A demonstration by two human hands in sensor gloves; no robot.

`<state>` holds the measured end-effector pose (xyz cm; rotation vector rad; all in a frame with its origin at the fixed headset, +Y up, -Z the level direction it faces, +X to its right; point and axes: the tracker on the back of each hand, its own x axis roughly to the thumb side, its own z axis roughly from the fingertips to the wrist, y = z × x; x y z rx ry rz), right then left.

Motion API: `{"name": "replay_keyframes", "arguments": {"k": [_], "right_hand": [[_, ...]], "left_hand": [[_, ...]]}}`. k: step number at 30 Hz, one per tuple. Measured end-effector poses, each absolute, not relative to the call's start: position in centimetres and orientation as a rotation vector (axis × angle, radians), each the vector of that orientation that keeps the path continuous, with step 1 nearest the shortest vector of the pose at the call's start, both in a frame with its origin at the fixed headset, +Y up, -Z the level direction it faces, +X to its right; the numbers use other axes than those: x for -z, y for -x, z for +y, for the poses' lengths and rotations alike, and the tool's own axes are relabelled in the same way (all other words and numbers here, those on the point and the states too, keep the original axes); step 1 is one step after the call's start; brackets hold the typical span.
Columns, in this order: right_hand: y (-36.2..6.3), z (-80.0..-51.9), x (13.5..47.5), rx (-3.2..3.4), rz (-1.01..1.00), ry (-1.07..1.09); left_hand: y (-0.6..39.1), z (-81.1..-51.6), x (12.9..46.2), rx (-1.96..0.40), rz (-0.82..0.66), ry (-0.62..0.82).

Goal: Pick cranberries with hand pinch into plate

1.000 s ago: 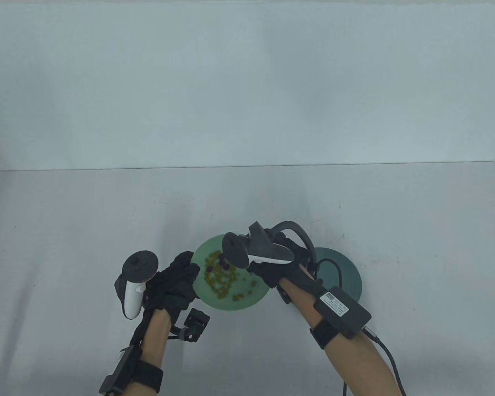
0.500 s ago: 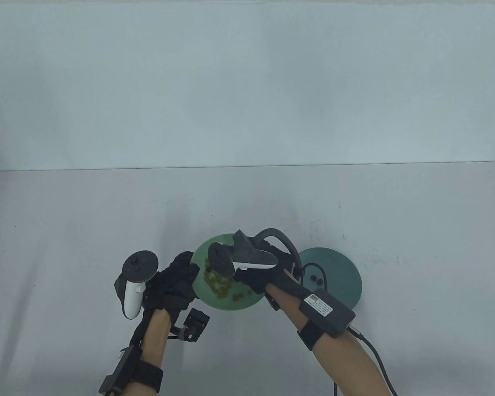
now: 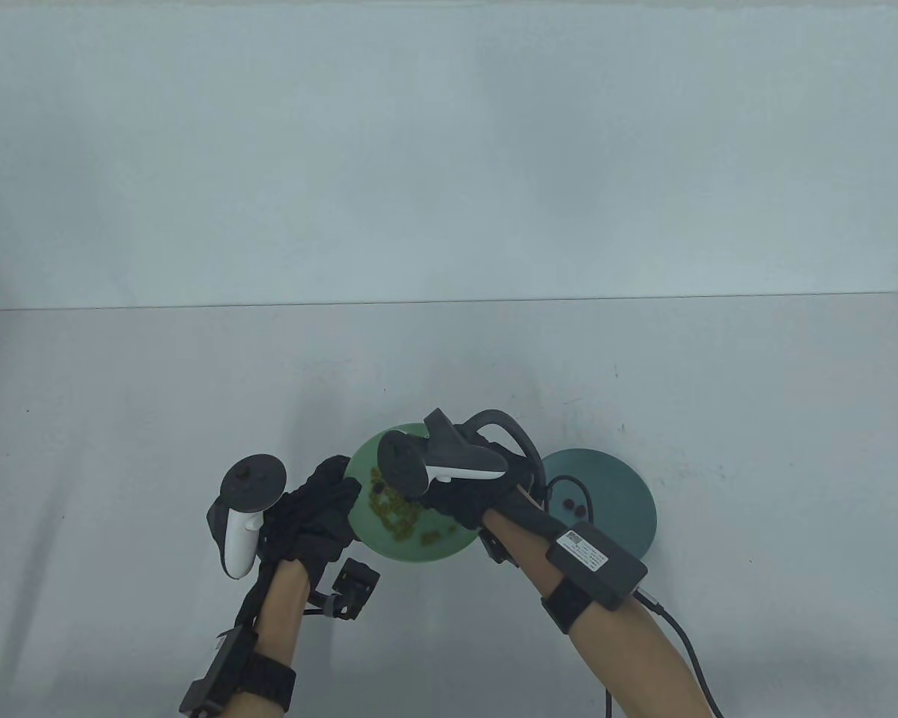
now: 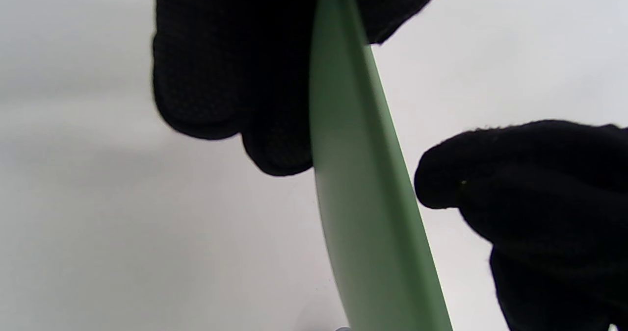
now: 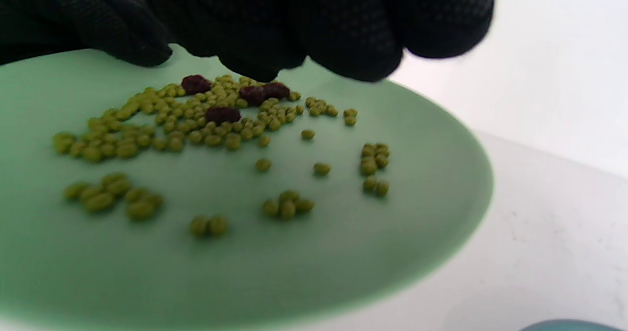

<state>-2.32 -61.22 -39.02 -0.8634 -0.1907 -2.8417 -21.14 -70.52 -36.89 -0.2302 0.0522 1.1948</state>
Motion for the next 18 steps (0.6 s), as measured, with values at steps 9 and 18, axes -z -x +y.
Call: {"name": "replay_keyframes", "arguments": {"k": [9, 18], "right_hand": [[2.9, -62.3, 39.1, 2.798, -0.159, 0.858], [3.4, -63.1, 39.0, 2.743, -0.085, 0.844]], "left_hand": [[21.1, -70.5, 36.9, -1.200, 0.047, 0.233], [21.2, -70.4, 36.9, -1.211, 0.044, 0.226]]}}
